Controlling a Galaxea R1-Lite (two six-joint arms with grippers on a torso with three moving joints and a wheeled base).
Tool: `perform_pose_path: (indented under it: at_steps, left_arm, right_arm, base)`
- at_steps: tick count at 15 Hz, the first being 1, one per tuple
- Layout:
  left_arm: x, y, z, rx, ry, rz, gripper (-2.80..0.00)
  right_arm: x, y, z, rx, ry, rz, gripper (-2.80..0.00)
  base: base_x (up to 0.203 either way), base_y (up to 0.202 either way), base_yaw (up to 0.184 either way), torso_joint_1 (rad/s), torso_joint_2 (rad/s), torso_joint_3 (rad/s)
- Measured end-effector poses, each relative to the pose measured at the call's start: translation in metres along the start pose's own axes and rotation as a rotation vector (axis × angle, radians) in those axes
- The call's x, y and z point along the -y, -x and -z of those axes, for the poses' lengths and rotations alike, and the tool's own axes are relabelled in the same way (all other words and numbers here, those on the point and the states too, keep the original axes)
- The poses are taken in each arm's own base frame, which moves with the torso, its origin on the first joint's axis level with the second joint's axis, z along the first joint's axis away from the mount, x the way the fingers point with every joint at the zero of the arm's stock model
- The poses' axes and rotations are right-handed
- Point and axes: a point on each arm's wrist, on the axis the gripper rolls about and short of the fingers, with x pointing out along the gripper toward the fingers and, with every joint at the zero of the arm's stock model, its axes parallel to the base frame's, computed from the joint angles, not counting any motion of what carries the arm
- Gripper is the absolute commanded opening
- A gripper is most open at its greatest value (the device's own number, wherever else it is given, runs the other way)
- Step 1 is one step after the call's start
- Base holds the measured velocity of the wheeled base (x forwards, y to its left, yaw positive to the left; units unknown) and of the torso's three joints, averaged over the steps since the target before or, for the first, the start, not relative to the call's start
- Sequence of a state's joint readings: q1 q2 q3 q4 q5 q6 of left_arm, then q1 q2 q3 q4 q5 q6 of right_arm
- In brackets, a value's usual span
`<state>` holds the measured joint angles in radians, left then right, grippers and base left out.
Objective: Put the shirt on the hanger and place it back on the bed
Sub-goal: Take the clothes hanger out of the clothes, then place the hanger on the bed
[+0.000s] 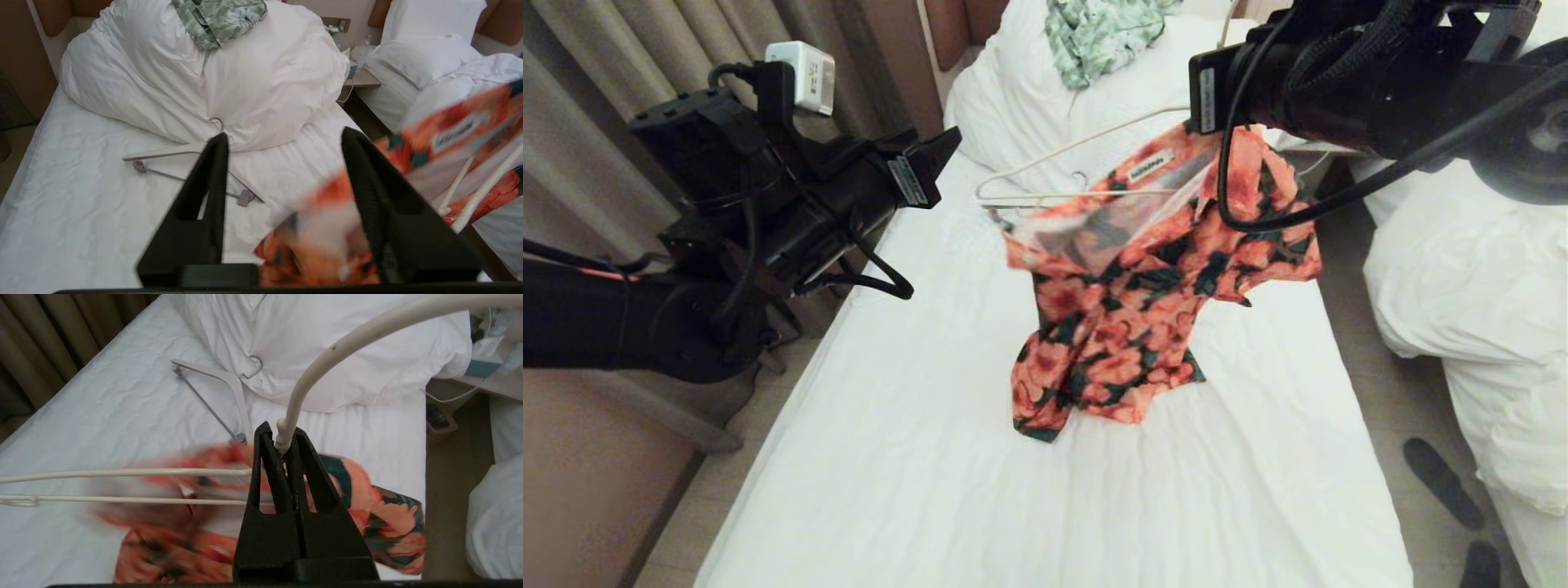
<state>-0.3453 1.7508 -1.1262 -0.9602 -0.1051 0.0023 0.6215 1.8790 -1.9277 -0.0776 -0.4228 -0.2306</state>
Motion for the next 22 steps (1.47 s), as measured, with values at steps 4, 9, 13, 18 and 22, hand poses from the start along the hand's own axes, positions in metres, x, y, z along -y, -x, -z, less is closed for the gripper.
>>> perform_pose_path:
  at_steps: [4,9,13,18,22]
  left_arm:
    - [-0.004,0.0,0.002,-0.031,-0.001,-0.009,0.0]
    - [-0.03,-0.008,0.007,-0.109,-0.01,-0.094,-2.8]
    - [-0.049,-0.019,0.006,-0.156,-0.019,-0.238,-2.8]
    - [-0.057,-0.028,0.011,-0.162,-0.031,-0.315,-2.8]
    - [-0.056,-0.029,0.013,-0.161,-0.032,-0.316,-2.8]
  right_arm:
    - [0.0,-0.009,0.009,-0.008,-0.059,0.013,-2.8]
    - [-0.002,-0.033,0.038,-0.036,-0.239,0.043,-2.8]
    - [-0.008,-0.056,0.085,-0.046,-0.302,0.074,-2.8]
    - [-0.002,-0.066,0.16,-0.384,-0.137,0.101,-2.8]
    - [0.011,-0.083,0.221,-0.619,-0.049,0.077,-2.8]
  base:
    - [0.0,0.0,0.0,0.0,0.0,0.0]
    - [0.0,0.0,0.0,0.0,0.0,0.0]
    - [0.0,0.0,0.0,0.0,0.0,0.0]
    - [0.0,0.0,0.0,0.0,0.0,0.0]
    - [0.0,0.0,0.0,0.0,0.0,0.0]
